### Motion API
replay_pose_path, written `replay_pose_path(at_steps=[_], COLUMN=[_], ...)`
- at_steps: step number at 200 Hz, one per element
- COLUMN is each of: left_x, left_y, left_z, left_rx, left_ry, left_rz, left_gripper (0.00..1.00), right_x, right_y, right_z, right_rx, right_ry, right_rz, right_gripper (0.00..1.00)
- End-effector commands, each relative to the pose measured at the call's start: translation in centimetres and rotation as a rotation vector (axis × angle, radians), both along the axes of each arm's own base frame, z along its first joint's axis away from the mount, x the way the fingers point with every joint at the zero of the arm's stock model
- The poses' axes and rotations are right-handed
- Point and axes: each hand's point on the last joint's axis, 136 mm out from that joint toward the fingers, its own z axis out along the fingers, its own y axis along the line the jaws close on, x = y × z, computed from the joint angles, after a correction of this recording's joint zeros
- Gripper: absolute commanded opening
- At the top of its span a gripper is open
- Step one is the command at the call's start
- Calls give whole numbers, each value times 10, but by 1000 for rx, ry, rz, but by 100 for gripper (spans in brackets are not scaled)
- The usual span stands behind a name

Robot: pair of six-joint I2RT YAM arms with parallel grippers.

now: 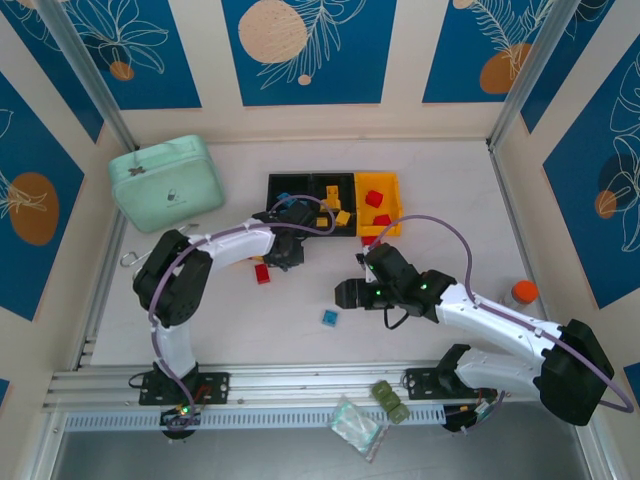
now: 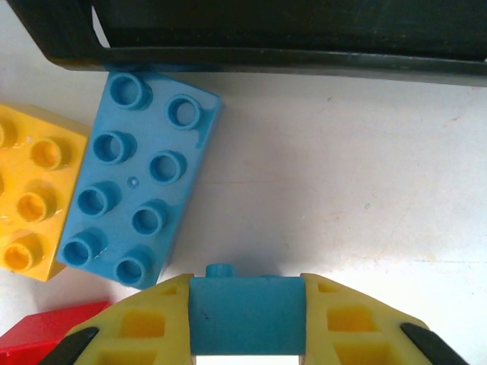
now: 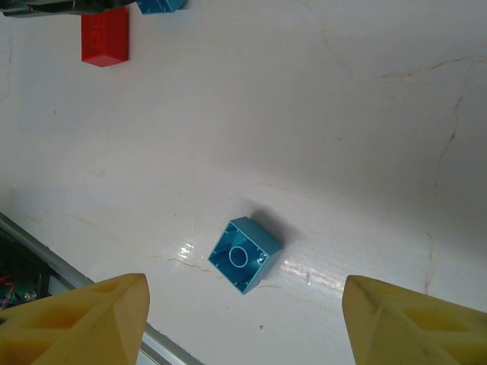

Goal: Sort the legos into containers by color
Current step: Pick up the lego from the center of the table, then place the lego in the container.

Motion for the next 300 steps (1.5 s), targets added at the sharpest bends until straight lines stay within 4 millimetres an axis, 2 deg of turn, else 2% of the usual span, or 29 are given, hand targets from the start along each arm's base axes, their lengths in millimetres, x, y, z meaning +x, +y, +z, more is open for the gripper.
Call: replay_pose_path(at_steps=[1, 29, 50, 87, 117, 162, 197, 222, 255, 273, 300], left_x=[-5, -1, 12, 52, 89, 139, 167, 179, 191, 195, 194], left_y=[1, 0, 0, 0, 1, -3, -13, -15, -17, -19, -22], left_z=[29, 50, 70, 105, 117, 111, 97, 84, 76, 75, 80], left_rx=[-6, -26, -33, -46, -39, -62, -77, -92, -109, -120, -132], left_ry=[-46, -81, -118, -183, -206, -196, -182, -158, -162, -159, -162], left_rz=[-44, -71, -86, -96, -88, -77, -87, -76, -72, -75, -84], left_gripper=[19, 19, 18, 18, 18, 18, 19, 21, 24, 29, 43], right_x=[-1, 2, 4, 4, 4, 7, 11, 13, 14, 14, 13], right_y=[5, 8, 9, 8, 6, 4, 5, 4, 2, 1, 0], right_z=[6, 11, 14, 15, 14, 14, 14, 14, 14, 13, 12], right_rx=[39, 46, 44, 40, 37, 24, 15, 8, 3, 3, 5], right_ry=[-10, -20, -26, -27, -24, -27, -20, -16, -14, -10, -6], right_rz=[12, 18, 20, 13, 5, -5, -8, -9, -17, -21, -25], right_gripper=[68, 68, 68, 68, 68, 68, 68, 68, 68, 68, 68])
